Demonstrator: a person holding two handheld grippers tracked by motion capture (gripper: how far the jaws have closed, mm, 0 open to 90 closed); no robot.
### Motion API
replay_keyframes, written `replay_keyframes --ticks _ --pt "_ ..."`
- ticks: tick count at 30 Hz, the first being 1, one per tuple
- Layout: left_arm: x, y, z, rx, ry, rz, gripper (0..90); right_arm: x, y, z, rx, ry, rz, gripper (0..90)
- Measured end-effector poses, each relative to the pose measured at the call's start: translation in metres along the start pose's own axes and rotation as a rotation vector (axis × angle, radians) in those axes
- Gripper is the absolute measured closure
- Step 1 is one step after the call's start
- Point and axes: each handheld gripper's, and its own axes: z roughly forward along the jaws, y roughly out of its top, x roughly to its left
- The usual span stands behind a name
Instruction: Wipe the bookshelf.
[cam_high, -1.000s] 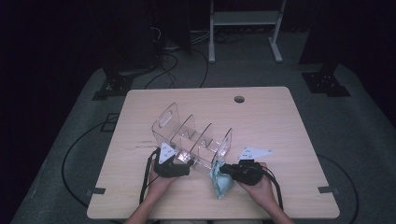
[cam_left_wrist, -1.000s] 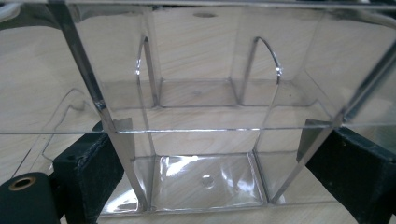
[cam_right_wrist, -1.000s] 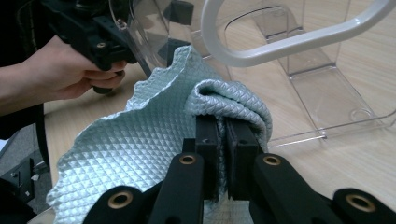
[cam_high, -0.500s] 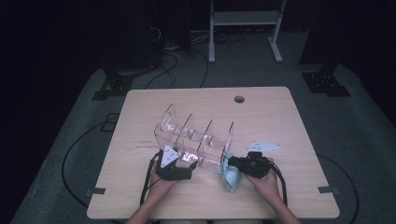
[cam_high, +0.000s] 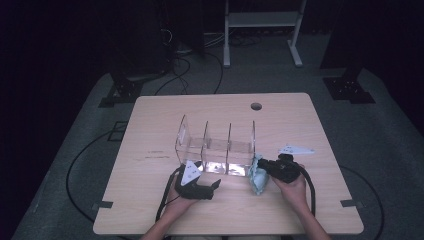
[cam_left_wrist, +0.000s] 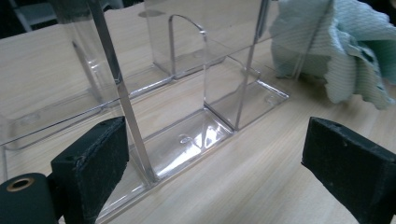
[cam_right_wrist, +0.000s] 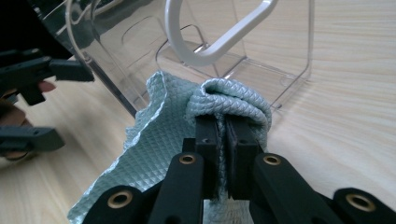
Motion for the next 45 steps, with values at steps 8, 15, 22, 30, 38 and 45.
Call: replay_keyframes --ticks 8,15,22,30,38,45 --pt "-0.004 0.001 0.003 -0.001 -0.039 0.014 7.0 -0.011 0.000 -0.005 -0.017 -0.022 0.035 84.8" --pt "-0.006 0.000 -0.006 0.006 -0.061 0.006 7.2 -0.009 0.002 -0.013 -0.025 -0.017 0.031 84.8" --pt "-0.005 0.003 -0.022 -0.002 -0.067 0.015 7.2 -0.002 0.003 -0.027 -0.028 -0.014 -0.007 84.9" --pt "0.006 0.007 -0.042 -0.035 -0.052 0.015 7.2 0.010 -0.002 -0.040 -0.015 -0.005 -0.050 84.9" --pt "0.021 0.010 -0.069 -0.064 -0.012 0.027 7.2 0.023 -0.004 -0.041 -0.009 0.010 -0.081 84.9" --pt "0.043 0.010 -0.077 -0.075 0.025 0.015 7.3 0.030 -0.005 -0.035 0.006 0.010 -0.097 84.9"
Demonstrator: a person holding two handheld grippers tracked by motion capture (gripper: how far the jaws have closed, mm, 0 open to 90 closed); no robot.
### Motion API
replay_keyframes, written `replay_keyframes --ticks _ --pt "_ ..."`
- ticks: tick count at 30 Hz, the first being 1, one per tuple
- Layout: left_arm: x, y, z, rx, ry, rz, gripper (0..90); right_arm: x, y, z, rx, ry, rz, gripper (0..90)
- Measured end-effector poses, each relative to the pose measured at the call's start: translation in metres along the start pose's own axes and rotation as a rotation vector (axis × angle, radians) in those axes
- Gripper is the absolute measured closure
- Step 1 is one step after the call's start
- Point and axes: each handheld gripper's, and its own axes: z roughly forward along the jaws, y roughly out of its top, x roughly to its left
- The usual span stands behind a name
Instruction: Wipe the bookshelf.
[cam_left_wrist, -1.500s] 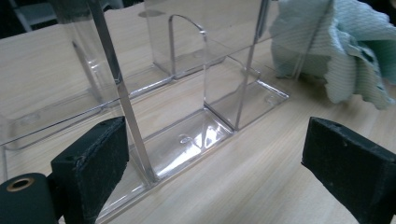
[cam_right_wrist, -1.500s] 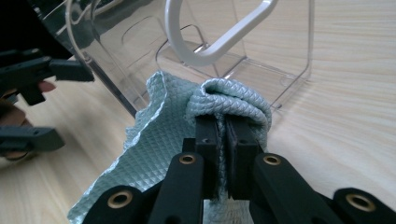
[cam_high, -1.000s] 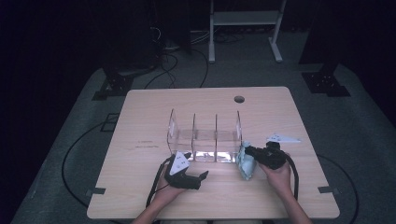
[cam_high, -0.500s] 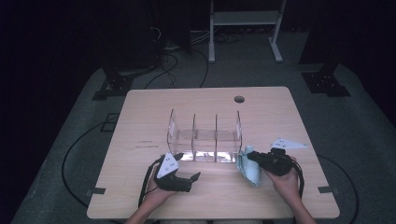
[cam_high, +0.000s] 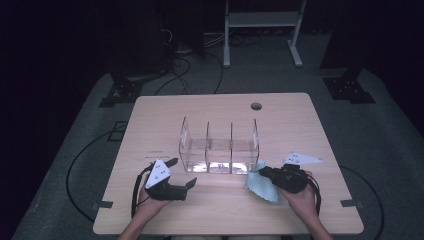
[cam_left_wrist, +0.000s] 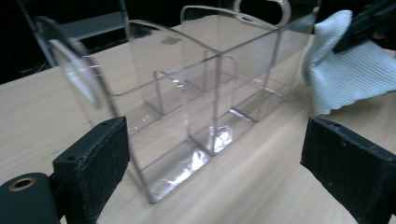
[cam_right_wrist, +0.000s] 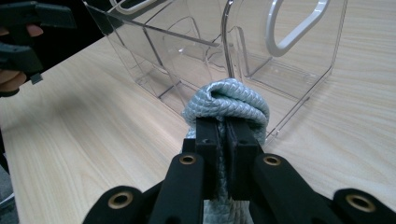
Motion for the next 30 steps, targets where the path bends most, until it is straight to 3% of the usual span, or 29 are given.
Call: replay_keyframes --ticks 5,10,12,17,23,30 --pt "0.018 -0.001 0.009 -0.002 -0.003 -0.023 7.2 -0.001 0.000 0.003 0.005 -0.008 -0.003 84.9" --pt "0.027 -0.003 0.019 -0.012 -0.016 -0.028 7.2 -0.007 0.001 0.006 0.010 -0.037 0.008 84.9" --pt "0.031 -0.004 0.022 -0.017 -0.031 -0.054 7.2 -0.011 0.001 0.007 0.013 -0.047 0.020 84.9" --pt "0.035 -0.003 0.030 -0.014 -0.039 -0.035 7.2 -0.018 0.002 0.011 0.022 -0.078 0.033 84.9" --pt "0.041 0.011 0.038 -0.025 -0.060 -0.007 7.1 -0.018 0.002 0.012 0.022 -0.072 0.035 84.9" --pt "0.048 0.015 0.046 -0.036 -0.097 -0.021 7.2 -0.018 0.002 0.010 0.017 -0.056 0.029 84.9"
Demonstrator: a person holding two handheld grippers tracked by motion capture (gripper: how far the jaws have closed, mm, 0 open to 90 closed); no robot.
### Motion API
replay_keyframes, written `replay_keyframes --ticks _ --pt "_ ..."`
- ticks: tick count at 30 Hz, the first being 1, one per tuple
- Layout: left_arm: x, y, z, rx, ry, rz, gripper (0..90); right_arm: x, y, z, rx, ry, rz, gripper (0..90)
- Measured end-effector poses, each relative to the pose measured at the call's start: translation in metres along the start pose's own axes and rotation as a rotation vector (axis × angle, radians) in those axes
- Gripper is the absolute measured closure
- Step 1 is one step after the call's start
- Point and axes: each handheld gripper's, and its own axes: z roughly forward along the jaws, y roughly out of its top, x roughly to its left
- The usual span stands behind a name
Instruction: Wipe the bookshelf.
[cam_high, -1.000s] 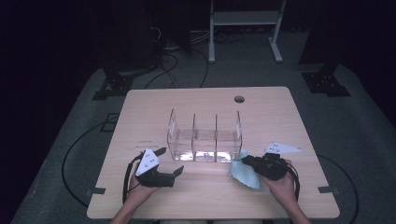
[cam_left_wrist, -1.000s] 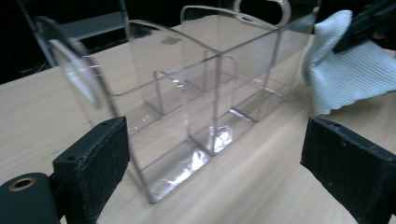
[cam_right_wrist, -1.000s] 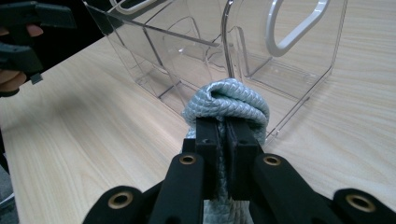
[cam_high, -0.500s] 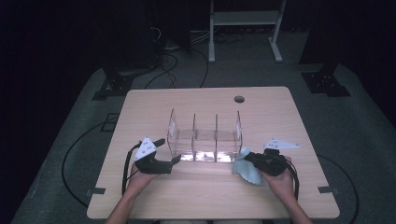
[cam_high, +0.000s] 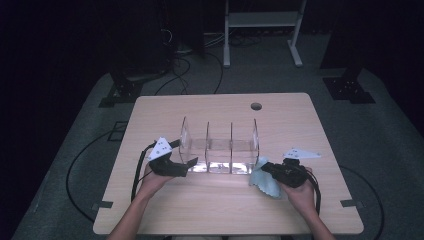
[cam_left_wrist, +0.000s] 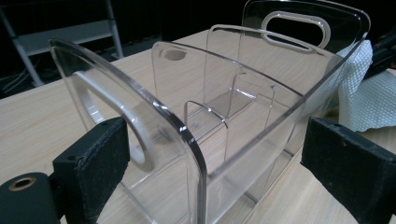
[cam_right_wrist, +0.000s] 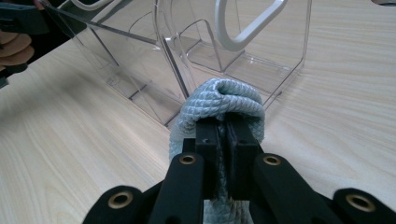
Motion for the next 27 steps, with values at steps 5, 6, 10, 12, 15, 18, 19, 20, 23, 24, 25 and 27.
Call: replay_keyframes --ticks 5,6,10,12,15,18,19,20,23,24,25,27 --pt "0.004 0.000 0.004 0.005 -0.034 0.000 10.8 0.001 -0.001 0.000 0.000 -0.004 -0.004 85.0" --pt "0.004 0.000 0.004 0.014 -0.041 0.004 11.2 0.002 -0.002 0.001 0.004 -0.002 -0.003 84.9" --pt "0.004 -0.002 0.006 0.018 -0.054 -0.003 13.7 0.001 -0.003 0.002 0.008 -0.002 0.001 84.9" --pt "0.004 -0.002 0.005 0.023 -0.057 -0.008 14.8 -0.001 -0.003 0.003 0.007 -0.002 0.001 84.9" --pt "0.002 -0.002 0.001 0.027 -0.068 -0.007 18.5 -0.002 -0.003 0.003 0.007 -0.002 0.007 84.9" --pt "-0.001 -0.005 -0.005 0.015 -0.081 -0.005 23.7 -0.004 -0.003 0.003 0.006 -0.004 0.014 84.9" --pt "-0.002 -0.006 -0.006 0.011 -0.081 -0.005 24.6 -0.004 -0.003 0.002 0.006 -0.003 0.015 84.9" --pt "-0.003 -0.006 -0.008 0.015 -0.084 -0.003 25.4 -0.005 -0.003 0.002 0.006 -0.004 0.014 84.9" --pt "-0.006 -0.007 -0.014 0.020 -0.097 -0.005 28.2 -0.007 -0.004 0.001 -0.001 -0.010 0.012 84.9" --pt "-0.007 -0.006 -0.016 0.027 -0.105 -0.006 29.1 -0.006 -0.004 0.001 -0.005 -0.010 0.014 84.9" --pt "-0.009 -0.006 -0.017 0.030 -0.109 -0.004 29.9 -0.006 -0.004 -0.001 -0.005 -0.009 0.013 84.9" --pt "-0.012 -0.007 -0.020 0.033 -0.113 0.006 31.6 -0.004 -0.004 -0.004 -0.012 -0.010 0.005 84.9"
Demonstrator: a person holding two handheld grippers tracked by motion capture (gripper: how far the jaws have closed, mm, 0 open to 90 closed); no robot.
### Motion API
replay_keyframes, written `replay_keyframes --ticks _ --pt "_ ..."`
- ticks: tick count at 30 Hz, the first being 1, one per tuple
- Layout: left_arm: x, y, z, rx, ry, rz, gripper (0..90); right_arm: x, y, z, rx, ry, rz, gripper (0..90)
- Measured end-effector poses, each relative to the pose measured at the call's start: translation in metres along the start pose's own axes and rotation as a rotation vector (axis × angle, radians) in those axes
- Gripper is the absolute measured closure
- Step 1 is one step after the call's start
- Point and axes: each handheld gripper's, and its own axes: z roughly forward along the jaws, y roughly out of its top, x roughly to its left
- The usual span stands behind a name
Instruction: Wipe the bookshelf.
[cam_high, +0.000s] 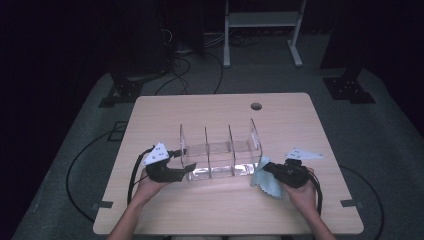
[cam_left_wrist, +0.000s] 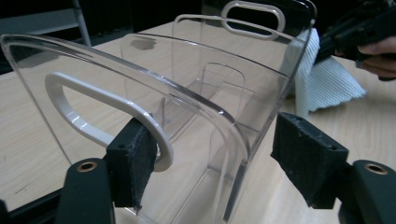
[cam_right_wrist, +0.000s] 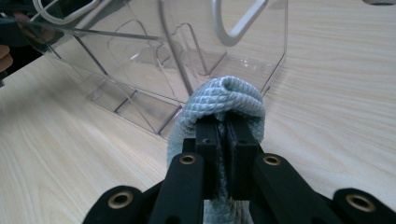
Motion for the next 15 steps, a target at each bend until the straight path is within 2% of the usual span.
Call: replay_keyframes --ticks 9,15 --pt "-0.017 -0.002 -0.006 0.000 0.018 0.005 35.2 0.006 0.006 -0.013 -0.043 -0.011 -0.031 84.9" --pt "-0.026 -0.006 -0.009 -0.012 0.016 0.016 37.9 0.003 0.003 -0.007 -0.015 -0.015 -0.025 84.9"
